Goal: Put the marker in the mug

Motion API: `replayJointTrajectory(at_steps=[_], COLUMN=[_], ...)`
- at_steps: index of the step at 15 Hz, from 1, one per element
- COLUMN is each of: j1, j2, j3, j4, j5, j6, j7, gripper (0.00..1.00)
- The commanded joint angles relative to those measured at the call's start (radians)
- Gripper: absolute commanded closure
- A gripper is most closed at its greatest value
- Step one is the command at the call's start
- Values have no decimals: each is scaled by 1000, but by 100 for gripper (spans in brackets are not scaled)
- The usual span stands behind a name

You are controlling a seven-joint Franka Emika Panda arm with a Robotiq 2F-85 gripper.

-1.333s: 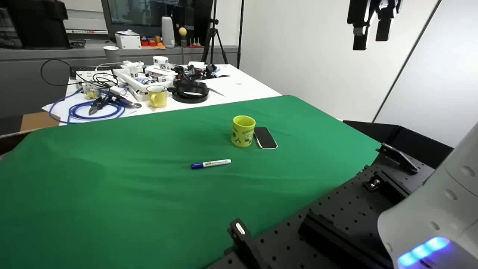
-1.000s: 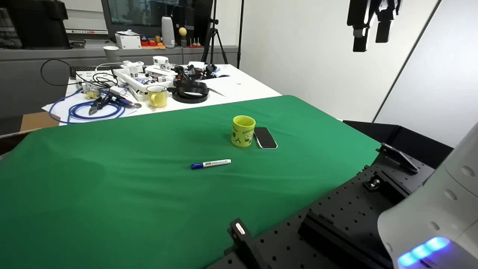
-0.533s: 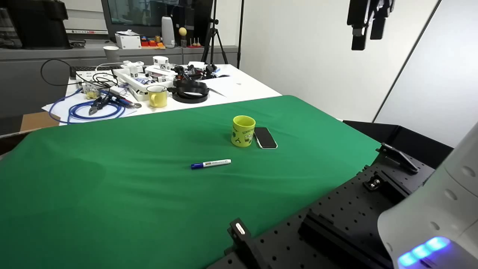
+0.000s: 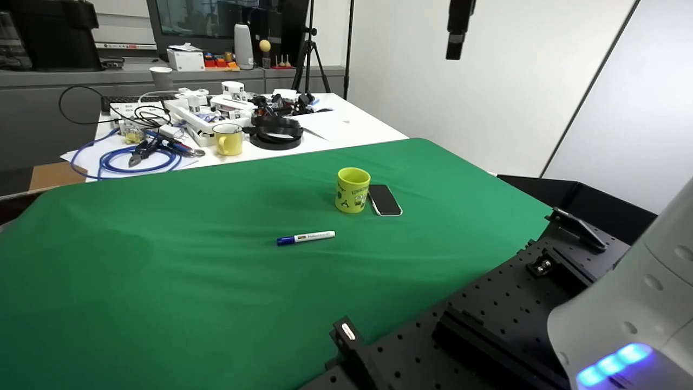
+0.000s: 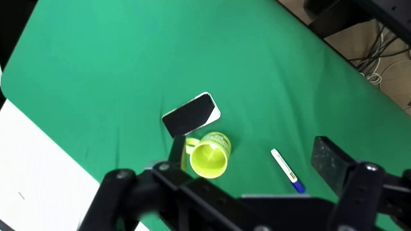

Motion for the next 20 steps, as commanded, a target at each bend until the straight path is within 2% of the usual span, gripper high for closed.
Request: replayJointTrajectory(at_steps=[1,3,4,6,13,16,18,20], j1=[89,128,84,92,75,69,85,105], j2=[193,250,179,213,197,255,353,474], j3=[12,43,41,58,51,72,64,58], j4=[159,200,129,145,136,130,145,170], j5=[46,81,59,66,64,-9,0,83], j6=[70,105,102,106,105,227,336,441], j7=[-128,-198,-143,-145,-148,-121,-206,-342], gripper=[0,0,0,0,0,0,0,0])
